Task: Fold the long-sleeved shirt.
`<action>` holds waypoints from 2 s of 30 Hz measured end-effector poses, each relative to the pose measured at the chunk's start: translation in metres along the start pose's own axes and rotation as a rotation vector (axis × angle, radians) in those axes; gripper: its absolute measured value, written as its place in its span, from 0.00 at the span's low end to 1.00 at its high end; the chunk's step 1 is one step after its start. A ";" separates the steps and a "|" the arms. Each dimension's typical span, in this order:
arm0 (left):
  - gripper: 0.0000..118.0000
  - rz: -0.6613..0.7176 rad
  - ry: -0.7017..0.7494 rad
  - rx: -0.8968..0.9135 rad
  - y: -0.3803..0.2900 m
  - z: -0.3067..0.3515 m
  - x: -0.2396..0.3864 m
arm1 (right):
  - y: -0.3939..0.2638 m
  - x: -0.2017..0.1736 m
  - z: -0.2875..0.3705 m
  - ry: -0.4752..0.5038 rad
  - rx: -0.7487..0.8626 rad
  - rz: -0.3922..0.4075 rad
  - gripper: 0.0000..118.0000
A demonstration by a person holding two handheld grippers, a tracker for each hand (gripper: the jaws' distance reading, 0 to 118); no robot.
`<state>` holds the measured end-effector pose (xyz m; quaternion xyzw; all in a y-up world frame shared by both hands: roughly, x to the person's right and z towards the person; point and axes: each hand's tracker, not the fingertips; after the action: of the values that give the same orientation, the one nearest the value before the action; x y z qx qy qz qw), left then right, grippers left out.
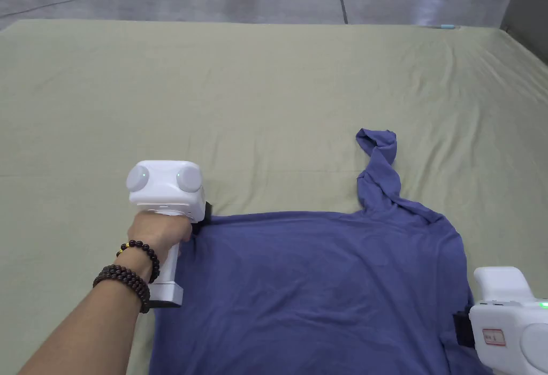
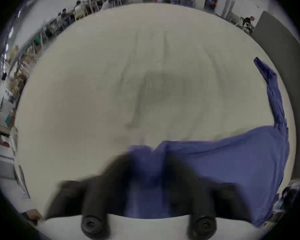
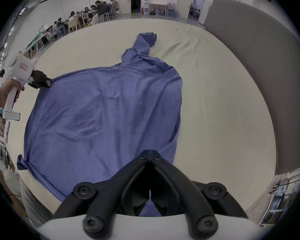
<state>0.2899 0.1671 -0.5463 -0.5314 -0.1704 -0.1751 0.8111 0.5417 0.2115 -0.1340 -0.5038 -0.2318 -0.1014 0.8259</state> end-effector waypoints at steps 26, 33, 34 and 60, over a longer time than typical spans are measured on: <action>0.01 -0.011 -0.168 0.097 -0.004 0.060 -0.001 | 0.208 0.061 -0.159 0.018 -0.342 -0.045 0.77; 0.02 -0.006 -0.163 0.098 -0.009 0.057 0.000 | 0.202 0.037 -0.149 -0.043 -0.322 0.036 0.04; 0.01 -0.003 -0.167 0.103 -0.010 0.060 -0.001 | 0.203 0.038 -0.147 -0.041 -0.316 0.010 0.04; 0.01 0.109 -0.120 0.790 0.231 0.463 -0.074 | 0.487 0.048 0.320 0.004 0.548 -0.079 0.04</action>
<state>0.2907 0.6881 -0.5914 -0.1961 -0.2432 -0.0212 0.9497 0.6888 0.7258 -0.3701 -0.2520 -0.2687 -0.0681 0.9272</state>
